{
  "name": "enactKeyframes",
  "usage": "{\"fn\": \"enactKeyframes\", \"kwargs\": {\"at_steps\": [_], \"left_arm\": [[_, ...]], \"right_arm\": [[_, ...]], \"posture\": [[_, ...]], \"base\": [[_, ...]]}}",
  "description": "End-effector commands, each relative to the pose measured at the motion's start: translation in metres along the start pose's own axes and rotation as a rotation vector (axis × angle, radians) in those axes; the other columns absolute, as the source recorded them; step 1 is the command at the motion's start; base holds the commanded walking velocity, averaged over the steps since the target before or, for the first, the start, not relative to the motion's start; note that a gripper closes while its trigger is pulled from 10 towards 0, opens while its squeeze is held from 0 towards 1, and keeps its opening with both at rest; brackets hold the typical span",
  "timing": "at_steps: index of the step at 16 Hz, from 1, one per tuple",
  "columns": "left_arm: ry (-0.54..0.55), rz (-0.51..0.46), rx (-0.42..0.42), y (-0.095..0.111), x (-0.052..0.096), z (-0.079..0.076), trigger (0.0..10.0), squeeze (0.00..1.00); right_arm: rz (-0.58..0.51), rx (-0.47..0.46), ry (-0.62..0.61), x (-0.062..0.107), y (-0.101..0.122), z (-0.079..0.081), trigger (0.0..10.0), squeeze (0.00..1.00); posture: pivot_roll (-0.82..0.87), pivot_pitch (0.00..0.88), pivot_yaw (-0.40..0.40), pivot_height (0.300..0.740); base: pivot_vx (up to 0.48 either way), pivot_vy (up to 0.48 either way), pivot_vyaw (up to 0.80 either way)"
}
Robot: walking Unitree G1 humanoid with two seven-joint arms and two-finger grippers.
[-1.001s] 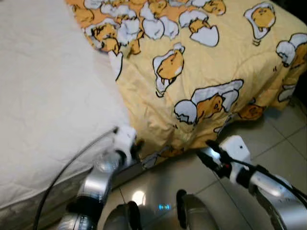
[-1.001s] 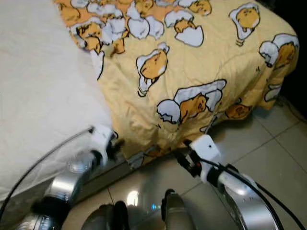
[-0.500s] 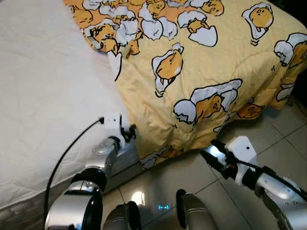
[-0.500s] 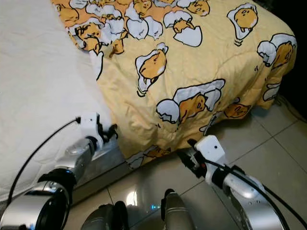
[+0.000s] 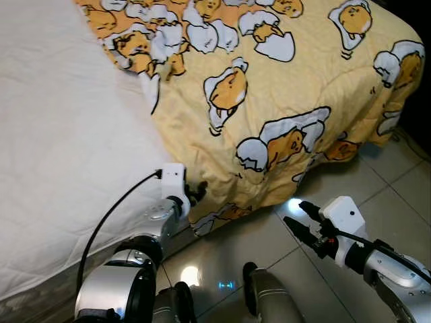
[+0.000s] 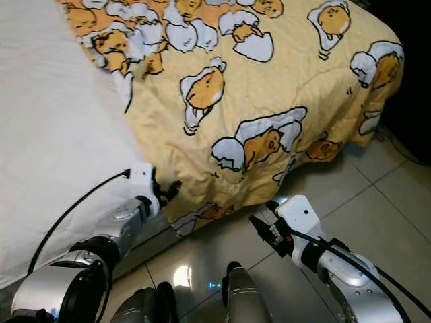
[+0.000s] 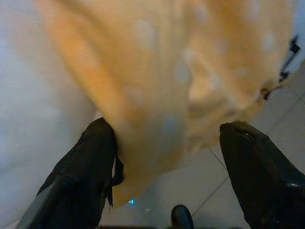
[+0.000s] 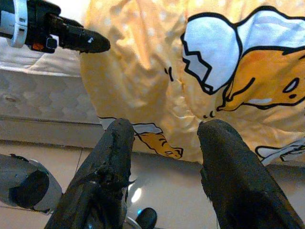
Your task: Clean up the room
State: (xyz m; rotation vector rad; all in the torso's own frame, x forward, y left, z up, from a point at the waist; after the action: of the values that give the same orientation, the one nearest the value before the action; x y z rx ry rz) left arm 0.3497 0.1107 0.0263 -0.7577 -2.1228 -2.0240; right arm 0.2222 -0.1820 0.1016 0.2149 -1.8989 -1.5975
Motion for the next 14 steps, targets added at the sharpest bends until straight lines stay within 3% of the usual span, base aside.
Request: {"fn": "enactKeyframes", "kwargs": {"at_steps": [1,2,4,5,14], "left_arm": [[-0.001,0.026,-0.003,-0.009,0.002,0.0,7.4,0.0],[-0.002,0.032,-0.002,-0.011,0.002,0.0,4.7,0.0],[0.007,0.035,-0.001,-0.012,0.003,0.002,2.8,0.0],[0.032,0.033,0.007,-0.01,0.003,0.007,0.0,0.0],[0.037,0.035,0.025,-0.011,0.004,0.009,0.0,0.0]], "right_arm": [[-0.003,-0.006,0.003,0.004,0.001,0.001,10.0,0.0],[0.0,-0.005,0.002,0.006,0.002,0.002,10.0,0.0],[0.004,-0.005,-0.002,0.008,0.003,0.001,10.0,0.0],[0.008,-0.005,-0.004,0.009,0.003,0.001,10.0,0.0],[0.003,-0.005,0.015,0.008,0.006,0.004,10.0,0.0]], "posture": [[-0.43,0.297,0.064,0.74],[-0.44,0.301,0.063,0.74],[-0.45,0.303,0.062,0.74],[-0.45,0.303,0.06,0.74],[-0.45,0.296,0.052,0.74]], "base": [[0.0,0.0,0.0],[0.0,0.0,0.0],[0.0,0.0,0.0],[0.0,0.0,0.0],[0.0,0.0,0.0]]}}
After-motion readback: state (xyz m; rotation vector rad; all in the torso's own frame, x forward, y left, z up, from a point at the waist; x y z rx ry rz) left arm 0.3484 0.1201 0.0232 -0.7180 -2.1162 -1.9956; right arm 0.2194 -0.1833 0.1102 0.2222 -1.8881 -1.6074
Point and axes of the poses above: a point about 5 cm out from each wrist's last joint towards the gripper, its own x axis pointing back from the gripper into the wrist, its own y axis along the axis of the wrist's last joint, z = x × y, the point moved 2 cm from there along -x, pointing out of the wrist towards the gripper, and after that the axes turned 5 degrees about -x, right-handed, at the moved point
